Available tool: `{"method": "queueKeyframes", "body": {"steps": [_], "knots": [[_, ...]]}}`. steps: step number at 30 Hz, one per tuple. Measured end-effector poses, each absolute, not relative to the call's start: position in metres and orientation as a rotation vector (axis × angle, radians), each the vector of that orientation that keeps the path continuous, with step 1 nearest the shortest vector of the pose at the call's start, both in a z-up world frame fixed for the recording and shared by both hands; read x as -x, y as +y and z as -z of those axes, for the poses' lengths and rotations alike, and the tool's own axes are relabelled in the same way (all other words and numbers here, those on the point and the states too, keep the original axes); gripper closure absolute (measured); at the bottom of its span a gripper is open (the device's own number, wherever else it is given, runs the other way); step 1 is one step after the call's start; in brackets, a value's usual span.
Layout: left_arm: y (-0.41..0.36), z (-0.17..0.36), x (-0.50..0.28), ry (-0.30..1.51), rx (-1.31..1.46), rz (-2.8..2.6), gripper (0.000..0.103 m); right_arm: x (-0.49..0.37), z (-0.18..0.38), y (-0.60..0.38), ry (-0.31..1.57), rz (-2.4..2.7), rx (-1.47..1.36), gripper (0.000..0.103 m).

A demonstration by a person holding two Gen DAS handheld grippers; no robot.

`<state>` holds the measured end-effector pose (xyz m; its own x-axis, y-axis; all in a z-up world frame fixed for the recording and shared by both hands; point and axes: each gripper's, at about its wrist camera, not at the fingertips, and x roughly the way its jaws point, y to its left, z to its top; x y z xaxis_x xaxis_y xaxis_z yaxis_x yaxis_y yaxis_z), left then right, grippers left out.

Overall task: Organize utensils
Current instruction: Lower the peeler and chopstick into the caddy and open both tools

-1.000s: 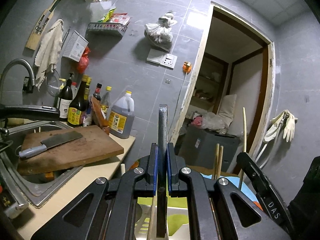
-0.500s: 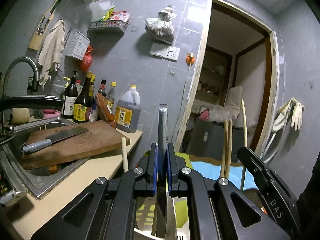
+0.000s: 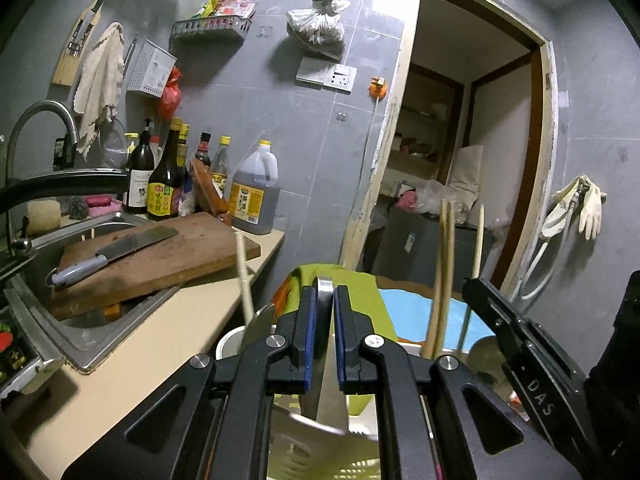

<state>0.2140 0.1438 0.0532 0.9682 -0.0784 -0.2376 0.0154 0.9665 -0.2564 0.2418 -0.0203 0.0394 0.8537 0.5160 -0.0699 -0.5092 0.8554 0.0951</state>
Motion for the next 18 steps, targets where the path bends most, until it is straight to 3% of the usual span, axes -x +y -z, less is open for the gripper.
{"method": "queueKeyframes", "body": {"steps": [6,9,13,17,18], "knots": [[0.139,-0.063,-0.204,0.246,0.247,0.055,0.093,-0.235,-0.043,-0.028,0.114,-0.547,-0.064,0.095],[0.135,-0.069,-0.199,0.237,0.237,0.061,0.086,-0.229,-0.049,-0.032,0.112,-0.551,-0.061,0.081],[0.131,-0.079,-0.193,0.214,0.237,0.07,0.074,-0.221,-0.059,-0.044,0.096,-0.527,-0.07,0.076],[0.126,-0.087,-0.187,0.193,0.23,0.085,0.062,-0.215,-0.07,-0.062,0.089,-0.518,-0.099,0.051],[0.125,-0.088,-0.186,0.19,0.227,0.088,0.061,-0.212,-0.073,-0.069,0.083,-0.52,-0.106,0.05]]}}
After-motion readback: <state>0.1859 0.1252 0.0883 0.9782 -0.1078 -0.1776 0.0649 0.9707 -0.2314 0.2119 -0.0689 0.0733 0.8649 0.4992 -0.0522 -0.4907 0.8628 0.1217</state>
